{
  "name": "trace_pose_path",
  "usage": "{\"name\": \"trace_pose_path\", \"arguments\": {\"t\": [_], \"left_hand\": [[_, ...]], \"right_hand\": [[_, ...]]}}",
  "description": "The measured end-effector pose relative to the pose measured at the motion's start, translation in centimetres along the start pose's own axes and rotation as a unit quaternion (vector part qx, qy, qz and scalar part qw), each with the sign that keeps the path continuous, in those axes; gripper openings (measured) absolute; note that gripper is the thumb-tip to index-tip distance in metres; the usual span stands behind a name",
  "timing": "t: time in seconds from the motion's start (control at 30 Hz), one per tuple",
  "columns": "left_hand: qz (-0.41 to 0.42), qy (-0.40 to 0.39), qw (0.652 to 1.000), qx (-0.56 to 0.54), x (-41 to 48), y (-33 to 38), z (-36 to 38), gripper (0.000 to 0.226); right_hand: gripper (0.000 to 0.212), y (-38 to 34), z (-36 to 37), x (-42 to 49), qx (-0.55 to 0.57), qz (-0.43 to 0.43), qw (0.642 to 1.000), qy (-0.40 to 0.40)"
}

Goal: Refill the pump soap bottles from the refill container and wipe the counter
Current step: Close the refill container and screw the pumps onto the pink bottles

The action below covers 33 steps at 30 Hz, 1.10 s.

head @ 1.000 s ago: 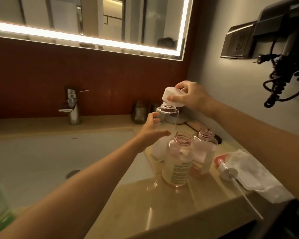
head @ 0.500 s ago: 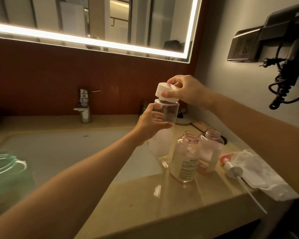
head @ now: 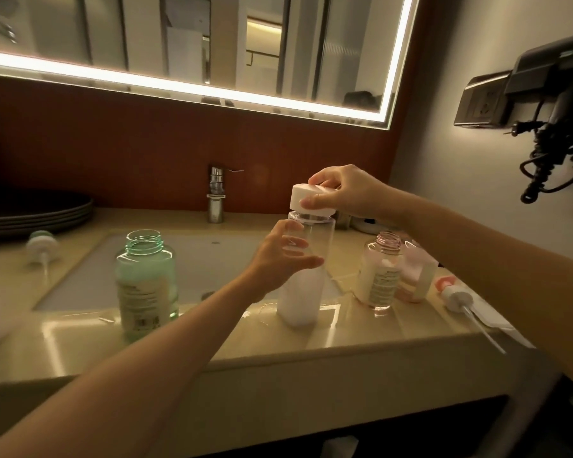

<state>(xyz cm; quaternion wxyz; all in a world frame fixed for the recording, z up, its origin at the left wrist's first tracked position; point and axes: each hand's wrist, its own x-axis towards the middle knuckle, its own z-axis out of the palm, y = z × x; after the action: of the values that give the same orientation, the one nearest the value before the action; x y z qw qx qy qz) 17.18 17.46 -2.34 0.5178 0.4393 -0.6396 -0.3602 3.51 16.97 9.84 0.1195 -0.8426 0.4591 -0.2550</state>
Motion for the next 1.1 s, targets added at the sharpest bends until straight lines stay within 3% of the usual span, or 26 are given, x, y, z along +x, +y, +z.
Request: {"name": "trace_pose_path", "arguments": {"t": [0.53, 0.83, 1.0, 1.1], "left_hand": [[0.062, 0.081, 0.988, 0.113, -1.7, -0.5, 1.2, 0.073], [0.069, 0.088, 0.985, 0.131, -1.7, -0.8, 1.4, 0.072], [0.068, 0.092, 0.984, 0.133, -1.8, -0.9, 1.4, 0.072], [0.069, 0.091, 0.985, 0.133, -1.8, -0.9, 1.4, 0.071]], "right_hand": [[0.058, -1.0, 1.1, -1.5, -0.096, -0.029, 0.992, 0.076], [0.062, -1.8, 1.0, -1.7, -0.165, -0.014, 0.984, 0.067], [0.078, -2.2, 0.4, -1.3, -0.159, 0.013, 0.987, 0.025], [0.067, -2.7, -0.7, -0.9, -0.111, 0.014, 0.991, -0.072]]}}
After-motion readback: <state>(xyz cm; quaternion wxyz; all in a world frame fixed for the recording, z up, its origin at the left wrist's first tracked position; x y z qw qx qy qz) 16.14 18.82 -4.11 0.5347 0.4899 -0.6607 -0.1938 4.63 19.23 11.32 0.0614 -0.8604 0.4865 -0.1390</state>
